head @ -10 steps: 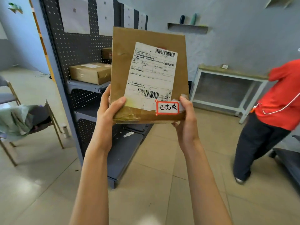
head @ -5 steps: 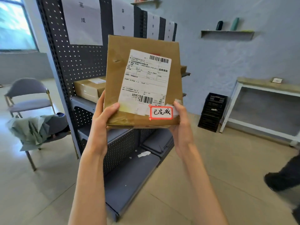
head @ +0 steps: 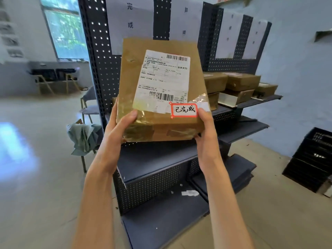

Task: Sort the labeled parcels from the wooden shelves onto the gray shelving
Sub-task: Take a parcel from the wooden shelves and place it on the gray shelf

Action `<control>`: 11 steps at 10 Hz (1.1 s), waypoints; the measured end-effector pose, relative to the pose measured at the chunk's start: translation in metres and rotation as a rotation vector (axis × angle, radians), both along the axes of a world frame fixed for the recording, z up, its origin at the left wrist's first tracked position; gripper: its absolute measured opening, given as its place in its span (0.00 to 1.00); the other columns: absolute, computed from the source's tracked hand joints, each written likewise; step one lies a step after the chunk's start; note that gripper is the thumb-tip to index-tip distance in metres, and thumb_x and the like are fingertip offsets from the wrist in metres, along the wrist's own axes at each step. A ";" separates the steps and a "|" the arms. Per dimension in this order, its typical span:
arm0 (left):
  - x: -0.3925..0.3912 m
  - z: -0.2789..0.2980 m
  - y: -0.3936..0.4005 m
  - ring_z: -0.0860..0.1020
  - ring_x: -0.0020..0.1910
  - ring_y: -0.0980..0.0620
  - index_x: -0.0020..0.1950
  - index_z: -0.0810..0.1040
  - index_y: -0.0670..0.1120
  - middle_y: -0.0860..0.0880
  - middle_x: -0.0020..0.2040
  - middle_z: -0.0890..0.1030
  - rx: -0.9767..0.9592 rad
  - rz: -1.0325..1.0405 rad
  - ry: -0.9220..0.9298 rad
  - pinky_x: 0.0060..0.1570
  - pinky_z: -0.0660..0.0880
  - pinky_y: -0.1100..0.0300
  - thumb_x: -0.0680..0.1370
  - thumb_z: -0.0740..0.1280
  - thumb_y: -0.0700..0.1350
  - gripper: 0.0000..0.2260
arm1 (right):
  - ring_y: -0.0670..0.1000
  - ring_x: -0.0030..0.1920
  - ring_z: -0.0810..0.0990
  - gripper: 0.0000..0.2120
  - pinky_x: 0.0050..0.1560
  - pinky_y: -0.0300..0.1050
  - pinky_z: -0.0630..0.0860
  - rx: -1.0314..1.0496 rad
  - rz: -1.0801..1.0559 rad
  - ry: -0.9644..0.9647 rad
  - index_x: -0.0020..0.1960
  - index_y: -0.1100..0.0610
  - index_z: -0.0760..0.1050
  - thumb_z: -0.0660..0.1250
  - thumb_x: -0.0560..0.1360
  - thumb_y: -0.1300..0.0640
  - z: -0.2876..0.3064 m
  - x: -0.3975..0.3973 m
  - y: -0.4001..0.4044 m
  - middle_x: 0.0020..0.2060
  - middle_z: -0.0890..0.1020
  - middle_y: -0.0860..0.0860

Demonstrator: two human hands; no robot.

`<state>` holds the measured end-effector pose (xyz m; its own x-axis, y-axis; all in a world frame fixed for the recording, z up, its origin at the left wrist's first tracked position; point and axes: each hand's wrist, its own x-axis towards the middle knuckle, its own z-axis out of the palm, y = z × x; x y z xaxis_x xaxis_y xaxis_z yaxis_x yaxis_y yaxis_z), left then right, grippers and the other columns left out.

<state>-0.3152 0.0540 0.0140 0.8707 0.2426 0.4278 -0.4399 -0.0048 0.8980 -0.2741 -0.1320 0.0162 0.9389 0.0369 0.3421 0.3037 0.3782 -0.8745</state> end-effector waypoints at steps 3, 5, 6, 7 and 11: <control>0.126 0.013 -0.018 0.78 0.57 0.57 0.70 0.71 0.51 0.56 0.56 0.81 -0.113 0.131 -0.053 0.57 0.75 0.56 0.65 0.67 0.64 0.36 | 0.46 0.61 0.78 0.33 0.59 0.42 0.73 -0.118 0.096 -0.125 0.69 0.50 0.71 0.63 0.68 0.36 0.014 0.130 -0.007 0.59 0.81 0.47; 0.185 0.027 -0.027 0.78 0.53 0.58 0.67 0.74 0.49 0.57 0.53 0.82 -0.163 0.220 -0.091 0.54 0.74 0.55 0.64 0.67 0.63 0.34 | 0.47 0.64 0.76 0.35 0.69 0.57 0.67 -0.161 0.134 -0.151 0.70 0.51 0.70 0.64 0.67 0.36 0.026 0.205 -0.006 0.62 0.80 0.47; 0.199 0.034 -0.027 0.79 0.49 0.62 0.67 0.74 0.48 0.59 0.50 0.83 -0.164 0.280 -0.104 0.43 0.74 0.66 0.64 0.67 0.62 0.34 | 0.47 0.65 0.74 0.35 0.70 0.58 0.66 -0.142 0.209 -0.130 0.70 0.49 0.69 0.66 0.67 0.36 0.029 0.230 0.002 0.62 0.79 0.46; 0.210 0.040 -0.025 0.80 0.49 0.60 0.67 0.75 0.49 0.56 0.51 0.83 -0.200 0.339 -0.084 0.40 0.75 0.66 0.64 0.69 0.61 0.33 | 0.46 0.64 0.75 0.33 0.70 0.58 0.65 -0.127 0.278 -0.105 0.68 0.47 0.71 0.66 0.66 0.36 0.030 0.253 0.011 0.61 0.80 0.45; 0.246 0.031 -0.006 0.75 0.60 0.58 0.66 0.73 0.59 0.58 0.59 0.79 -0.135 0.546 0.004 0.56 0.73 0.55 0.66 0.67 0.66 0.29 | 0.41 0.59 0.77 0.19 0.64 0.46 0.71 -0.142 0.355 0.052 0.63 0.43 0.73 0.66 0.73 0.40 0.029 0.298 0.042 0.57 0.81 0.41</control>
<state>-0.0688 0.0479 0.0452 0.6050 0.7107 0.3589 -0.4029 -0.1155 0.9079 0.0241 -0.0903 0.0454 0.8752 0.4066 0.2622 0.1294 0.3255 -0.9367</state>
